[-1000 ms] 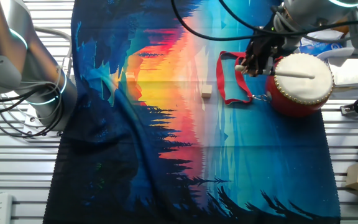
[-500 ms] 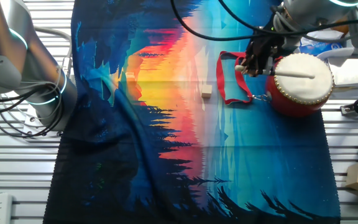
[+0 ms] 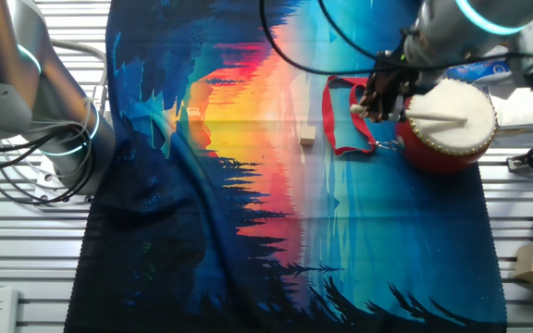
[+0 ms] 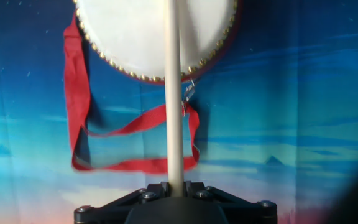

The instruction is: Play the drum

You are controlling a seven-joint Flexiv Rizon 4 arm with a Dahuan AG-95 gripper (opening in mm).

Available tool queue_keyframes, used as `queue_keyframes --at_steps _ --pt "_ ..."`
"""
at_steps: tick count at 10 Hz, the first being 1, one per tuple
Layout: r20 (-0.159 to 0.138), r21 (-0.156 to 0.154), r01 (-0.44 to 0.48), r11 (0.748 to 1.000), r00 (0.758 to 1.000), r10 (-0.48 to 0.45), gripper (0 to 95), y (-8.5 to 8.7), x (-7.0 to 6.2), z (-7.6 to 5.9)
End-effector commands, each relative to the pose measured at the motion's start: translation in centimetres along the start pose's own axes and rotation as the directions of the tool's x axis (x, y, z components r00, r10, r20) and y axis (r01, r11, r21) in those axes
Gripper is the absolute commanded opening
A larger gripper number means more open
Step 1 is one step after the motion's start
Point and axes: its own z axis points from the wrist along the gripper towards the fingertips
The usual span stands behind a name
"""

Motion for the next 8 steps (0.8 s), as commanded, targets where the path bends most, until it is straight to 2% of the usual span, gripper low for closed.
queue_keyframes --at_steps 1,3,8 --pt "-0.011 0.001 -0.003 1.000 1.000 0.003 0.0 -0.1 0.6 -1.7" --pt "-0.031 0.007 -0.006 1.000 1.000 0.006 0.0 -0.2 1.3 -3.7" --pt "-0.038 0.007 -0.004 1.000 0.999 0.004 0.0 -0.2 1.3 -3.8"
